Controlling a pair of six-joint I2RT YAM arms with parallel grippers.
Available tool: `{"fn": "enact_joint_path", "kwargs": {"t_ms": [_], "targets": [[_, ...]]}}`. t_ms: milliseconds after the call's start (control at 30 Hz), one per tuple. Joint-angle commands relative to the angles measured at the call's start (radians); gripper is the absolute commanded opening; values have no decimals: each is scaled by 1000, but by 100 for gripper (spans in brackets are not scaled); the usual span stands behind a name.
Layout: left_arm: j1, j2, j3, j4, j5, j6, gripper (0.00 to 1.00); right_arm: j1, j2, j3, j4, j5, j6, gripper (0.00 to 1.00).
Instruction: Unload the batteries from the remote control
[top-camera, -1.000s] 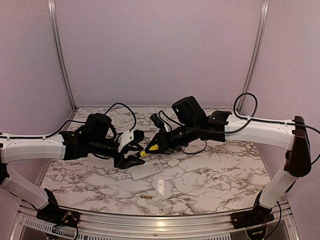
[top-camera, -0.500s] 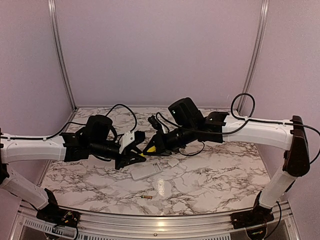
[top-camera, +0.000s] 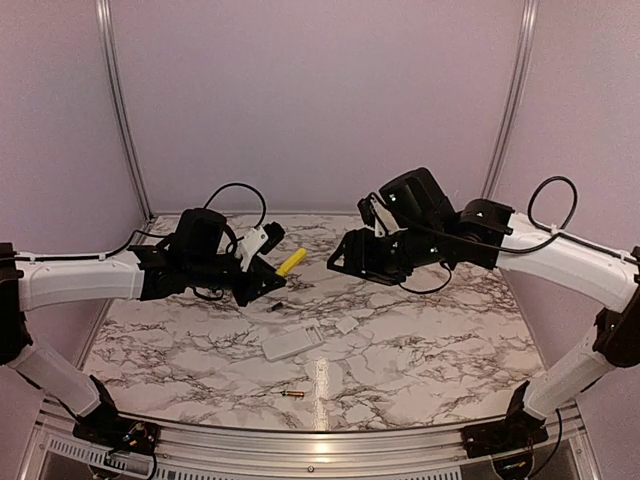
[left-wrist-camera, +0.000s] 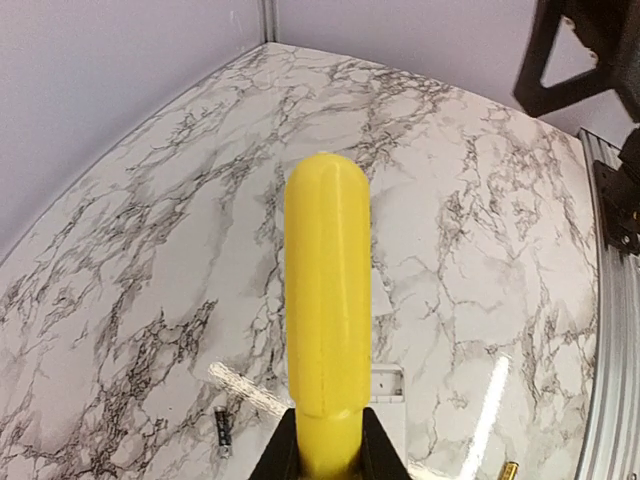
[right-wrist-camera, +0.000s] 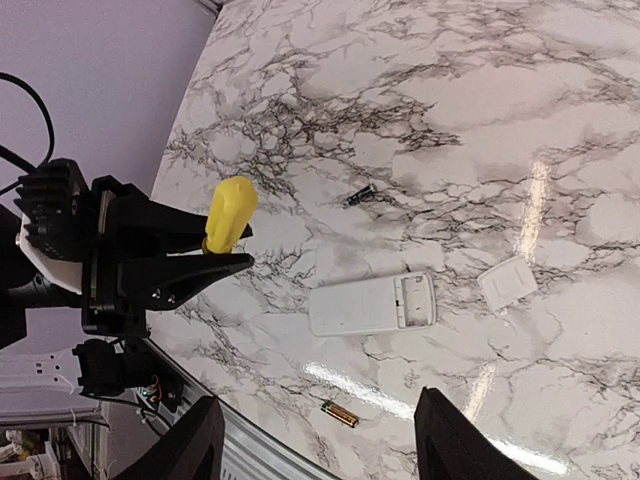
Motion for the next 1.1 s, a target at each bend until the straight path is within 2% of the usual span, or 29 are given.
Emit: {"fn": "enact_joint_path", "kwargs": {"t_ms": [0, 100, 333, 500, 700, 867, 1067], "targets": [[30, 149, 198, -55, -200, -121, 0, -32, -117, -48, -134, 188, 109, 64], [49, 277, 337, -80, -309, -196, 0, -42, -191, -119, -149, 208, 162, 64], [76, 595, 700, -150, -437, -401, 0, -46, -291, -197, -209, 238, 242, 63], [101, 770, 870, -223, -565, -547, 0, -46, -348, -236, -240, 250, 279, 63], [113, 937, 1060, -330, -675, -647, 0, -55, -369, -268, -252, 240, 284, 63], [125, 1107, 1344, -504, -683, -676, 0, -83, -332, -256, -237, 202, 241, 64], [126, 1160, 1388, -531, -704, -679, 0, -116, -254, -194, -241, 176, 165, 63]]}}
